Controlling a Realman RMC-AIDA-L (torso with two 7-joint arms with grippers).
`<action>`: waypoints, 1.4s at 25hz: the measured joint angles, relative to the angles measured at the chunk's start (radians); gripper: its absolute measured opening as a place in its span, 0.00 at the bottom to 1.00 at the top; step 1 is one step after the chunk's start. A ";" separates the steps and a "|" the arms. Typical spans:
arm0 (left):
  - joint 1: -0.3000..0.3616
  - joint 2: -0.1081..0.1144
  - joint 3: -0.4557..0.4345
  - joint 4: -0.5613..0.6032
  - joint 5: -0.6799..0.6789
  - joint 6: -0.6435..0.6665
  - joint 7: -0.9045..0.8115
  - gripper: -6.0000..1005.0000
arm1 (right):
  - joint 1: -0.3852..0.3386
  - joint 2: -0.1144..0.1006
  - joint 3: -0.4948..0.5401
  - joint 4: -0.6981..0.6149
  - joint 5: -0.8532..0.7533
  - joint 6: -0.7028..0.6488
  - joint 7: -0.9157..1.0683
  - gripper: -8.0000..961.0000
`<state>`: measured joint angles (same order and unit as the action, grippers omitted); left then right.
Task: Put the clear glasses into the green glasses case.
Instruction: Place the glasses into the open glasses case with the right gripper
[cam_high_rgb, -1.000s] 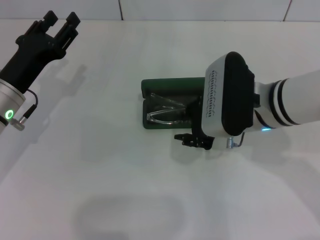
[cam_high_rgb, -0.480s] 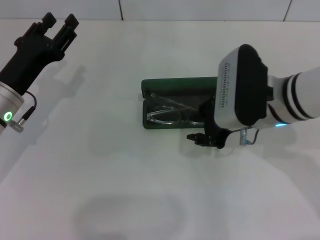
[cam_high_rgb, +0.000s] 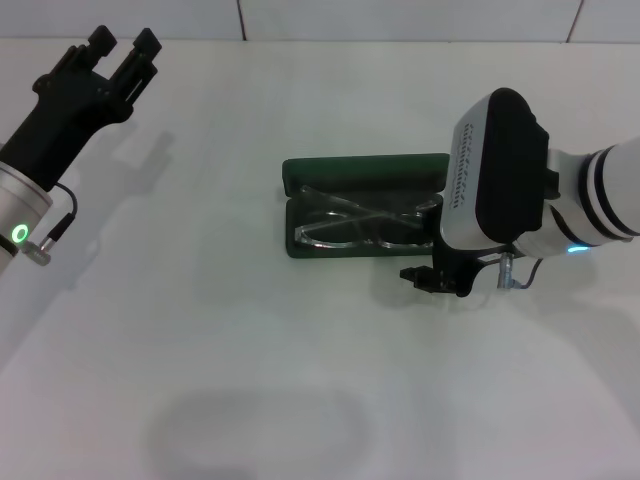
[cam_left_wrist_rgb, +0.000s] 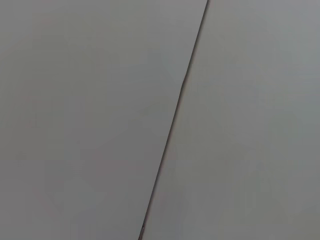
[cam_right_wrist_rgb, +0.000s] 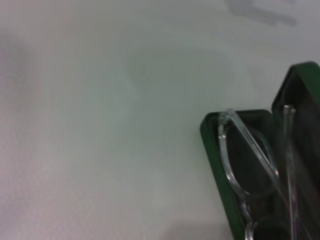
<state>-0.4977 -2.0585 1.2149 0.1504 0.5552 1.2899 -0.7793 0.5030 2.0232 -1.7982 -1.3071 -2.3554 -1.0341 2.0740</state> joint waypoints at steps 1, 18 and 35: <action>0.000 0.000 0.000 0.000 0.000 0.000 0.000 0.64 | 0.000 0.000 0.001 0.001 -0.003 0.001 0.002 0.42; 0.002 0.000 0.000 -0.001 0.000 -0.001 0.000 0.64 | -0.012 0.002 0.002 -0.039 0.076 0.003 -0.034 0.42; 0.002 -0.002 0.000 0.000 0.000 -0.001 0.000 0.64 | 0.071 0.005 -0.112 0.096 0.131 0.248 -0.073 0.42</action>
<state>-0.4953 -2.0601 1.2148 0.1503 0.5553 1.2885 -0.7792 0.5741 2.0277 -1.9105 -1.2115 -2.2241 -0.7861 2.0006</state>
